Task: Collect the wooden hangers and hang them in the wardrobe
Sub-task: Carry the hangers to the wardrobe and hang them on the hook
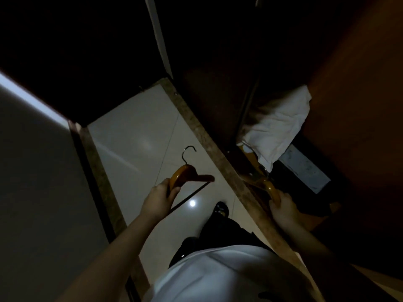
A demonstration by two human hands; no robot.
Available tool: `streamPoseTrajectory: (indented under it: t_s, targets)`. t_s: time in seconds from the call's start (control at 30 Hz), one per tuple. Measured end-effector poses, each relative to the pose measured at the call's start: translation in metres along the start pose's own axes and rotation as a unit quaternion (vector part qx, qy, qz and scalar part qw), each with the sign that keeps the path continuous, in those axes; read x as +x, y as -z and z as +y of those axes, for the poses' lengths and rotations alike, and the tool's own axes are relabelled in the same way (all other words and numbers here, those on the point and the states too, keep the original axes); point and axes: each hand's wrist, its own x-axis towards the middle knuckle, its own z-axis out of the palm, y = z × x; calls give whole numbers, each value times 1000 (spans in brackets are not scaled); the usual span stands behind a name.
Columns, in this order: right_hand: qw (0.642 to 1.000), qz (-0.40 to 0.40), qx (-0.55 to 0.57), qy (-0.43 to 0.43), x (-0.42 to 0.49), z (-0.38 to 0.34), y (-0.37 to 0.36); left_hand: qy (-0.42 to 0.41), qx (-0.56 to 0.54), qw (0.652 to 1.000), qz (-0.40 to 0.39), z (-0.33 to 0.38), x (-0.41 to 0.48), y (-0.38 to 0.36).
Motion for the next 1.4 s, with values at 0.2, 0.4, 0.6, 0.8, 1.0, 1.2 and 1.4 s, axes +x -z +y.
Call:
streamPoseTrajectory:
  t_s: [0.2,0.4,0.6,0.8,1.0,1.2,1.4]
  targets:
    - [990,120,39,60,45,-59,50,-126,158,979,27,71,89,41]
    - [978,187,69,63,63,-87,111,-322,239,915,45,159,139,64]
    - [957,268,64,94,51,-121,162,-571,266,775,51,242,169,91]
    - [931,334,97,108,12,-159,202,-676,254,691,4,303,174,105]
    - [870,457,121,141,-31,-197,248,-721,223,654,-41,379,157,132]
    - [817,525,130,199,-71,-222,308,-756,182,628,-27,451,124,169]
    - [755,596,65,267,-107,-238,373,-783,133,608,16,510,94,196]
